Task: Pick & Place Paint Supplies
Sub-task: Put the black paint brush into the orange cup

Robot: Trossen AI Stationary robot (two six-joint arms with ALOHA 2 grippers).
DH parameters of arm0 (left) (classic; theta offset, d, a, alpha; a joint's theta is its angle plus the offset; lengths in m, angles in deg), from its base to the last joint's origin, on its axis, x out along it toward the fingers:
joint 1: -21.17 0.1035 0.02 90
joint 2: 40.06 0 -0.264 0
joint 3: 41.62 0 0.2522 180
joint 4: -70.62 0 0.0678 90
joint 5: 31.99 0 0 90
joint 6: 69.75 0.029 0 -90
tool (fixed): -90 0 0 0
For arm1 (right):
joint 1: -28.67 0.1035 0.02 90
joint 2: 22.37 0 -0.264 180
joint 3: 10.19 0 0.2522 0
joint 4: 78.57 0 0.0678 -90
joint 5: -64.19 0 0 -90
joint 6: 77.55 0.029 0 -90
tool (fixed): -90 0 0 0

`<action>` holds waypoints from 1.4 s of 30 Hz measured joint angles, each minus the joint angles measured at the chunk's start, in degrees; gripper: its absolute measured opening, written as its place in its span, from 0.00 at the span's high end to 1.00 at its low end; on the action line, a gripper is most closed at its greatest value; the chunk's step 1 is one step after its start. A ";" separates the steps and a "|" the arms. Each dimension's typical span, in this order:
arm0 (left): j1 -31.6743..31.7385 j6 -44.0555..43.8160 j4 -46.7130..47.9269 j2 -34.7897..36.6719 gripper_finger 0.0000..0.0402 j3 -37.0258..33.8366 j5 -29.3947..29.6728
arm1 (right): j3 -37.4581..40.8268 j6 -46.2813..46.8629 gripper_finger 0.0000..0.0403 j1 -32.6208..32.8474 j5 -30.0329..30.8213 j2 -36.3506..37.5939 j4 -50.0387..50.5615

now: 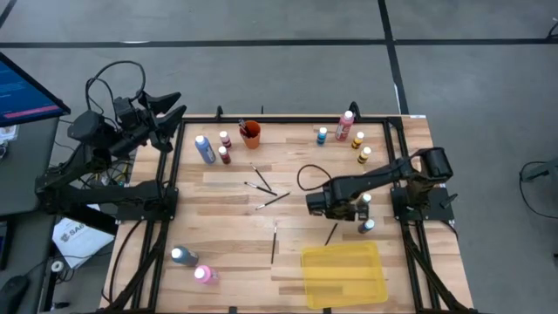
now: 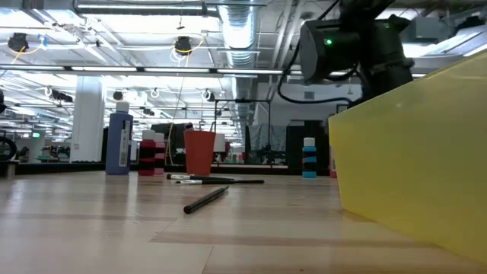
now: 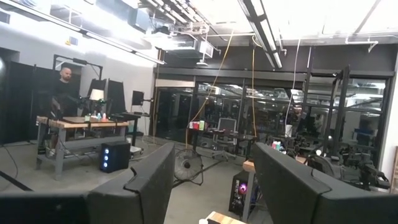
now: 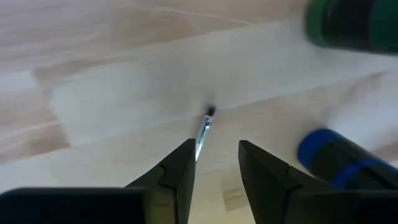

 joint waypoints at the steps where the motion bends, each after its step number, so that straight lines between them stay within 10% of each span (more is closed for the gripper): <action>1: 0.01 0.00 -0.06 0.00 0.47 0.00 0.00 | 0.32 1.00 0.71 0.31 0.03 0.01 -0.11; 42: 0.01 -0.06 -0.91 -2.32 0.47 0.00 0.15 | 4.93 3.73 0.85 -1.09 2.02 0.23 -5.72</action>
